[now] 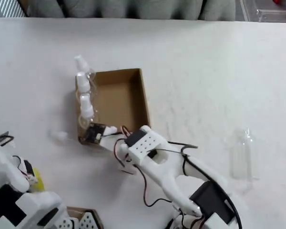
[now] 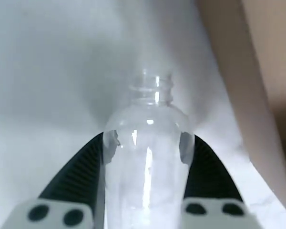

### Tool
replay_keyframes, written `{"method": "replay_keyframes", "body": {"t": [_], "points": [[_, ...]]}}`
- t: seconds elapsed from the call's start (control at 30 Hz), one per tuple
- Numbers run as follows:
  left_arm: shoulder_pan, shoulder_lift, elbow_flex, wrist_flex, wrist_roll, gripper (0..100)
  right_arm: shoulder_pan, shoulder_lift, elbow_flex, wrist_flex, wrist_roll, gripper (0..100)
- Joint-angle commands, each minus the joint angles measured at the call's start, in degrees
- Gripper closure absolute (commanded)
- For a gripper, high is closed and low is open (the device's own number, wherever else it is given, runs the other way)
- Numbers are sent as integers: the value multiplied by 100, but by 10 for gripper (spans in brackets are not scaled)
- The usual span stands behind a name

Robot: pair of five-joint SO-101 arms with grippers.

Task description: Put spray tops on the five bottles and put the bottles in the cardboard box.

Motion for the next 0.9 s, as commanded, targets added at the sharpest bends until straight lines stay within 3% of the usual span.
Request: {"method": "replay_keyframes", "body": {"t": [0.0, 0.23, 0.33, 0.57, 0.87], "points": [[444, 40, -1178, 870, -9, 972, 233, -426, -88, 365, 62, 929], [1007, 40, -2215, 1600, 334, 972, 743, -1323, -44, 1165, 571, 929], [1262, 40, -2347, 1635, 765, 973, 1051, -1578, -44, 1385, 563, 929], [1991, -13, -2567, 1635, 879, 973, 1991, -2132, -44, 1859, 589, 929], [2580, -1833, -2637, 1785, 905, 973, 2985, -3204, -35, 1947, 554, 929]]}}
